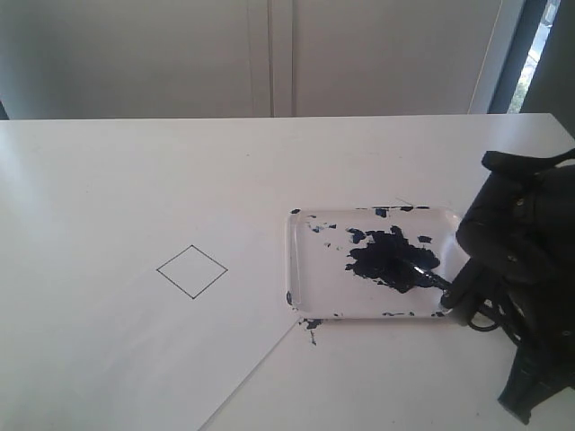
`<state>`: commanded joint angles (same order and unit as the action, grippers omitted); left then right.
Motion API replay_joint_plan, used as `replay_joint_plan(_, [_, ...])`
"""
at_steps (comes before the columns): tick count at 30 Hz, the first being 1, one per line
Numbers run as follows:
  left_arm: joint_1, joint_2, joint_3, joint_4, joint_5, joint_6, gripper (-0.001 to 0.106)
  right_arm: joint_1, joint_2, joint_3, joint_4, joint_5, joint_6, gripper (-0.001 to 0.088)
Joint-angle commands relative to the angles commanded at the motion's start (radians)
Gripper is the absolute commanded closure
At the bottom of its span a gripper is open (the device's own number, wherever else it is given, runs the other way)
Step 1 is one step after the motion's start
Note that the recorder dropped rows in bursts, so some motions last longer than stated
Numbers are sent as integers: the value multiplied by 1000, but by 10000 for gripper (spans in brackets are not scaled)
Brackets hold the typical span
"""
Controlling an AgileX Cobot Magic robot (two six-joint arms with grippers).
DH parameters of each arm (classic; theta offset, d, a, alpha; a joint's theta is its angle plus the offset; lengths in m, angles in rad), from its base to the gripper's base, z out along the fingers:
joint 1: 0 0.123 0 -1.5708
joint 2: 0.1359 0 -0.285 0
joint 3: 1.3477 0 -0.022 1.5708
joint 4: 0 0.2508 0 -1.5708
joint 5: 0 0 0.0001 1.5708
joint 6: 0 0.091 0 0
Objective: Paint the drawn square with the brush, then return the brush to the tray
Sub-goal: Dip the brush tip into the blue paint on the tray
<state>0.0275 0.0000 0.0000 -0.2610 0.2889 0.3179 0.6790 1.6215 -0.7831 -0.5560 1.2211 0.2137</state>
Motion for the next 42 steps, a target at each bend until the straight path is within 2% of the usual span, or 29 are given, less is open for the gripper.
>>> replay_joint_plan(7, [0,0,0,0,0,0,574,0,61,0,-150,0,153,868])
replay_joint_plan(12, [0,0,0,0,0,0,574,0,65,0,-166,0,156,868])
replay_joint_plan(14, [0,0,0,0,0,0,574,0,65,0,-138,0,137,868])
replay_joint_plan(21, [0,0,0,0,0,0,574,0,65,0,84,0,-63,868])
replay_joint_plan(25, [0,0,0,0,0,0,574,0,65,0,103,0,-63,868])
replay_joint_plan(36, [0,0,0,0,0,0,574,0,67,0,-127,0,117,868])
replay_joint_plan(42, [0,0,0,0,0,0,574,0,67,0,-104,0,115,868])
